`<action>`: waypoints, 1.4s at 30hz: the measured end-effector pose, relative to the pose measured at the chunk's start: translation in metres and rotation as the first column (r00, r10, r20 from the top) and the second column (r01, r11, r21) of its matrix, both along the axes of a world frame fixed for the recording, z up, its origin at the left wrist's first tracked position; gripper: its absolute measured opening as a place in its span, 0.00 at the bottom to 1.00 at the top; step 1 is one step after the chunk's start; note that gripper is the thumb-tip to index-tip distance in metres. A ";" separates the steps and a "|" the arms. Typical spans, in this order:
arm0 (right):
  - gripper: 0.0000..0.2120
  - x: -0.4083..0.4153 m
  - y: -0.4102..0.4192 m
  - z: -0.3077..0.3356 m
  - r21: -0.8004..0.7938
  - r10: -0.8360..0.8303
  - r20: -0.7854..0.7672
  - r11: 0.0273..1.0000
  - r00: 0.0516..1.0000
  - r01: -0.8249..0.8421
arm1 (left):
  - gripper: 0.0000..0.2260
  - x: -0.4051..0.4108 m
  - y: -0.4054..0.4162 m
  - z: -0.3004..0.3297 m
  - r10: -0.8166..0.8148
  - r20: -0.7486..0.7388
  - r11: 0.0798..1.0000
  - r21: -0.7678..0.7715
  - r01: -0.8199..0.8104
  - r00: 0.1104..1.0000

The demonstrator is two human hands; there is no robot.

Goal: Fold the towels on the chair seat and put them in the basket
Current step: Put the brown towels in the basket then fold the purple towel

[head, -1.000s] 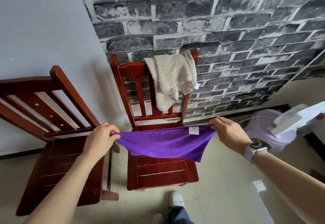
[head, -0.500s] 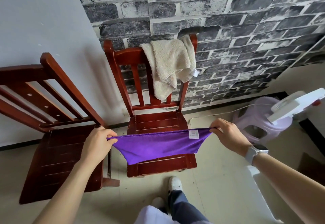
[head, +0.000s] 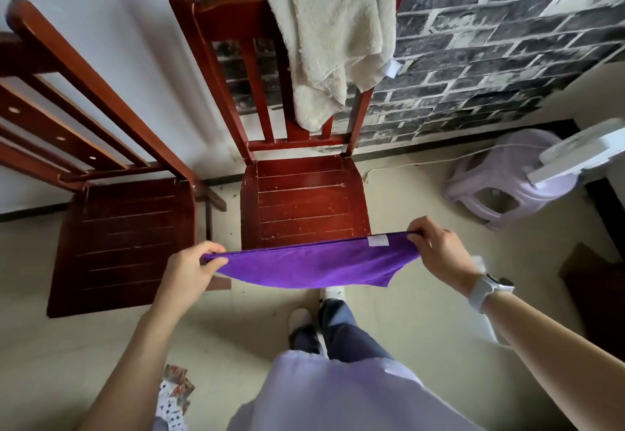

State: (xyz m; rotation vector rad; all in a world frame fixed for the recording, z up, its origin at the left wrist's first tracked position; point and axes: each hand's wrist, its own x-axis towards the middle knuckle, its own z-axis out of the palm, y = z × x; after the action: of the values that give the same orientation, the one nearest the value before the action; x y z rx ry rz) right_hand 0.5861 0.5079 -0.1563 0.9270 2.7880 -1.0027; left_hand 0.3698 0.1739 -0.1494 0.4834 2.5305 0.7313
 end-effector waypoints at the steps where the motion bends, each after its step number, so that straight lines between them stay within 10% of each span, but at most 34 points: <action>1: 0.02 -0.003 0.003 -0.003 0.009 0.000 -0.003 1.000 1.000 0.000 | 0.05 -0.003 0.003 -0.002 -0.005 0.011 1.000 -0.001 0.005 1.000; 14: 0.09 -0.119 0.071 -0.104 0.045 0.154 0.130 0.986 0.979 -0.162 | 0.03 -0.117 0.071 -0.116 0.052 0.064 0.980 -0.194 -0.039 0.997; 33: 0.06 -0.229 0.115 -0.209 0.125 -0.146 -0.082 0.980 0.986 0.156 | 0.05 -0.209 0.139 -0.220 0.095 -0.323 0.991 -0.057 -0.119 0.942; 42: 0.04 -0.168 0.088 -0.220 0.285 0.151 -0.023 0.949 0.988 -0.138 | 0.04 -0.156 0.102 -0.225 -0.072 -0.319 0.993 -0.115 0.036 0.945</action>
State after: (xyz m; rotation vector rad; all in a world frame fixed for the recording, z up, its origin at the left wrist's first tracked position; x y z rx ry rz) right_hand 0.4178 0.5956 -0.3768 0.7140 3.0386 -0.6234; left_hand 0.2140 0.2760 -0.3746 0.6807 2.8287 0.5254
